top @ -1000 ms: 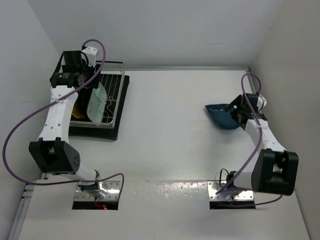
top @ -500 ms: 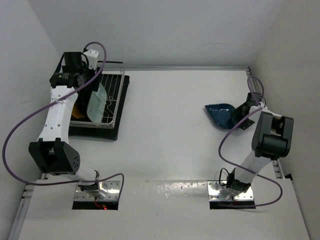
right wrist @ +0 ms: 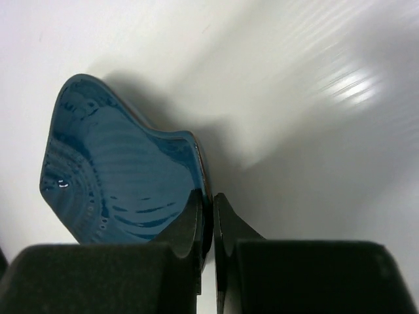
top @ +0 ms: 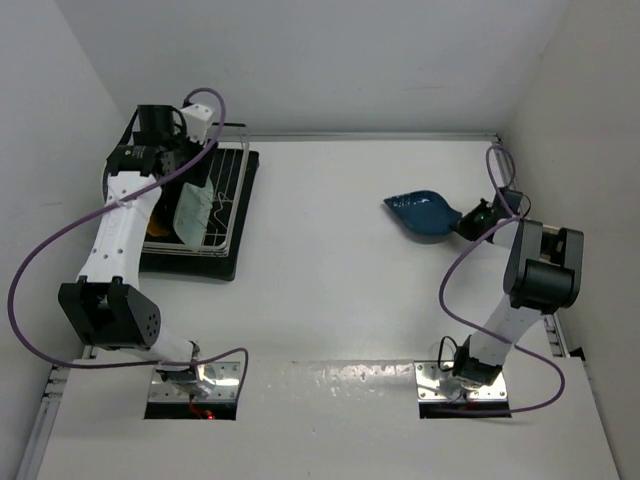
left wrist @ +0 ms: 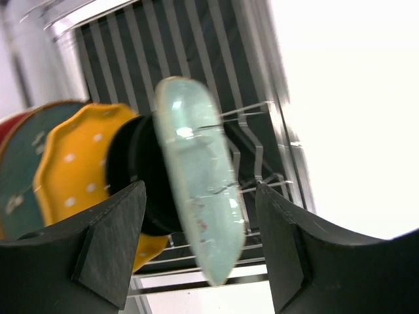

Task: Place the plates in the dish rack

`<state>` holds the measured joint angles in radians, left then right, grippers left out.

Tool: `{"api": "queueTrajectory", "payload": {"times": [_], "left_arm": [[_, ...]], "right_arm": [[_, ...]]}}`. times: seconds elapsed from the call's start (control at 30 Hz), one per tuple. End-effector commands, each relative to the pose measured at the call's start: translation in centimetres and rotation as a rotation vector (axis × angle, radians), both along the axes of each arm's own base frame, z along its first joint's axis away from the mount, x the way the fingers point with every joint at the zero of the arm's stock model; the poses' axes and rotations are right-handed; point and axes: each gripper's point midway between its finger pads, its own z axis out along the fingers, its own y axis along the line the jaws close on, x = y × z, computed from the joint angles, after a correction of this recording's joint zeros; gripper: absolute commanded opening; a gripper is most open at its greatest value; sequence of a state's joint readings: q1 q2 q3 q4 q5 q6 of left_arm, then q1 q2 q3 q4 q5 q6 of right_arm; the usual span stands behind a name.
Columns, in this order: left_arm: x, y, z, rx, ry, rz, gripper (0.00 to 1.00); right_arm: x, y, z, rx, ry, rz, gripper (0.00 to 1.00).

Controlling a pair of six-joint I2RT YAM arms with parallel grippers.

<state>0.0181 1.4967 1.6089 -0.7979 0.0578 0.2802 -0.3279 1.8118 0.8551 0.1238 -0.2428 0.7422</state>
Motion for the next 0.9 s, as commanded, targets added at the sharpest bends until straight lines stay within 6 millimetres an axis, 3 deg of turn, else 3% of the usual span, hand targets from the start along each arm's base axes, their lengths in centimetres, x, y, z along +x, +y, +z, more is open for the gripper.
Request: {"api": "queueTrajectory", "payload": {"times": [0.0, 0.1, 0.13, 0.17, 0.23, 0.3, 0.33, 0.37, 0.4, 0.43, 0.53, 0.73, 0.87], "left_arm": [[-0.8, -3.9, 1.5, 0.005, -0.029, -0.152, 0.72], [-0.7, -6.2, 0.9, -0.014, -0.009, -0.22, 0.72], [-0.6, -6.9, 0.5, -0.025, 0.002, -0.242, 0.72], [-0.5, -7.6, 0.1, -0.038, 0.014, -0.267, 0.72], [-1.3, -10.5, -1.2, -0.091, 0.052, -0.365, 0.72], [-2.0, -12.8, -2.2, -0.132, 0.086, -0.441, 0.72], [-3.0, -15.3, -3.3, -0.175, 0.122, -0.536, 0.72], [-3.7, -16.5, -3.5, -0.199, 0.135, -0.579, 0.73], [-4.1, -17.7, -4.3, -0.212, 0.159, -0.631, 0.75], [-5.2, -19.7, -4.8, -0.246, 0.184, -0.709, 0.8], [-6.5, -22.8, -6.3, -0.294, 0.244, -0.816, 0.89], [-6.0, -25.5, -6.9, -0.321, 0.266, -0.882, 0.95], [-5.3, -25.5, -7.7, -0.319, 0.278, -0.851, 0.95]], "right_arm": [[-0.4, 4.5, 3.2, -0.068, -0.123, 0.26, 0.0], [-1.0, 7.3, 4.4, -0.037, -0.216, 0.318, 0.0], [-1.0, 7.9, 5.8, -0.033, -0.276, 0.328, 0.0], [-1.4, 9.6, 6.2, 0.027, -0.297, 0.345, 0.0], [-1.8, 11.0, 7.0, 0.047, -0.337, 0.37, 0.0], [-2.7, 13.7, 7.5, 0.066, -0.362, 0.433, 0.0], [-3.0, 14.4, 7.8, 0.068, -0.373, 0.452, 0.0], [-3.5, 16.5, 8.3, 0.08, -0.39, 0.502, 0.0], [-3.7, 16.8, 8.6, 0.094, -0.41, 0.502, 0.0], [-4.3, 19.1, 9.1, 0.122, -0.43, 0.55, 0.0], [-5.0, 22.7, 11.2, 0.17, -0.496, 0.627, 0.0], [-5.7, 28.9, 15.8, 0.225, -0.617, 0.781, 0.0], [-6.1, 30.9, 18.3, 0.274, -0.686, 0.83, 0.0]]}}
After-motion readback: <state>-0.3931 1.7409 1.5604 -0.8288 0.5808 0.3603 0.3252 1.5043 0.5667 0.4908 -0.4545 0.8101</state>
